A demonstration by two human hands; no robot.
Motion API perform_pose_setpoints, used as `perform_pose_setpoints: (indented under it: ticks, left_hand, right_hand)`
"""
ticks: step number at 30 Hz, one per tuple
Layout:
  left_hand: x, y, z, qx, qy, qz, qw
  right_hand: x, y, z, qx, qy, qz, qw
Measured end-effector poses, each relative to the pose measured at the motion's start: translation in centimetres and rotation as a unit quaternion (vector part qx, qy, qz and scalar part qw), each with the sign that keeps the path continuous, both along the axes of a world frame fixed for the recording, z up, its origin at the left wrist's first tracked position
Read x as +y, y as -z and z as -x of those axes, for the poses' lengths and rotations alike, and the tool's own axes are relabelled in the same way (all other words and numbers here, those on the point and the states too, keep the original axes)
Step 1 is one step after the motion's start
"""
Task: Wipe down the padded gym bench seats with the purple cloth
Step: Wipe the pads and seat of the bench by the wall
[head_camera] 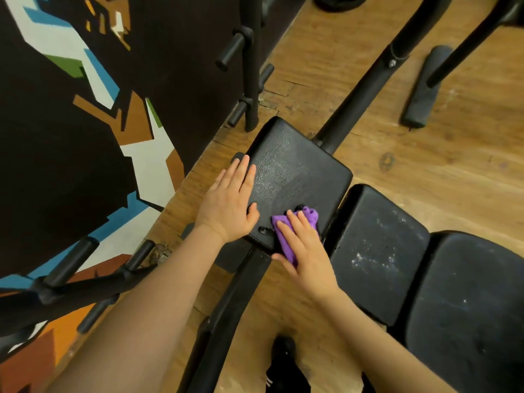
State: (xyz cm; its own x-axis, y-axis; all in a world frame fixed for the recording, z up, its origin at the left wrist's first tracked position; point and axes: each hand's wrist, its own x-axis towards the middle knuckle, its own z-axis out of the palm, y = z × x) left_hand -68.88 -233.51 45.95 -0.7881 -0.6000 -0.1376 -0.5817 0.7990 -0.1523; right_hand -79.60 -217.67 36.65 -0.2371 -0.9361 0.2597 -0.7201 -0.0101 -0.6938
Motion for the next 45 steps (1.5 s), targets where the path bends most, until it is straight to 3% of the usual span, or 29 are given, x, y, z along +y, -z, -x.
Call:
perform_pose_setpoints:
  ticks: [3, 10, 16, 21, 26, 29, 33, 37, 45]
  left_hand:
    - [0.0, 0.2, -0.1, 0.000, -0.009, 0.000, 1.000]
    - [-0.4, 0.6, -0.2, 0.047, -0.009, -0.030, 0.998]
    - [-0.3, 0.9, -0.4, 0.076, -0.010, -0.047, 0.996]
    - [-0.4, 0.9, -0.6, 0.080, -0.004, -0.054, 0.995]
    - [-0.5, 1.0, -0.6, 0.061, -0.003, -0.037, 0.997]
    - [-0.6, 1.1, -0.6, 0.057, 0.005, -0.026, 0.998]
    - [-0.6, 1.2, -0.5, 0.062, 0.013, -0.013, 0.998]
    - [-0.6, 1.2, -0.5, 0.067, 0.017, -0.005, 0.998]
    - [-0.4, 1.4, -0.7, 0.072, 0.019, -0.001, 0.997]
  right_hand:
    - [-1.6, 0.3, 3.2, 0.032, -0.037, 0.006, 0.999]
    - [-11.3, -4.1, 5.5, -0.103, 0.192, -0.028, 0.976]
    - [-6.5, -3.0, -0.3, -0.050, 0.050, 0.009, 0.997]
    - [-3.2, -0.8, 2.8, 0.014, 0.020, 0.010, 1.000]
    - [-4.5, 0.2, 8.9, -0.097, 0.180, -0.034, 0.978]
    - [-4.7, 0.6, 8.8, -0.151, 0.229, -0.008, 0.962]
    - [-3.7, 0.4, 5.9, -0.279, 0.337, 0.012, 0.899]
    - [-1.7, -0.2, 2.8, -0.310, 0.317, 0.000, 0.896]
    - [2.9, -0.3, -3.4, -0.263, 0.265, -0.055, 0.926]
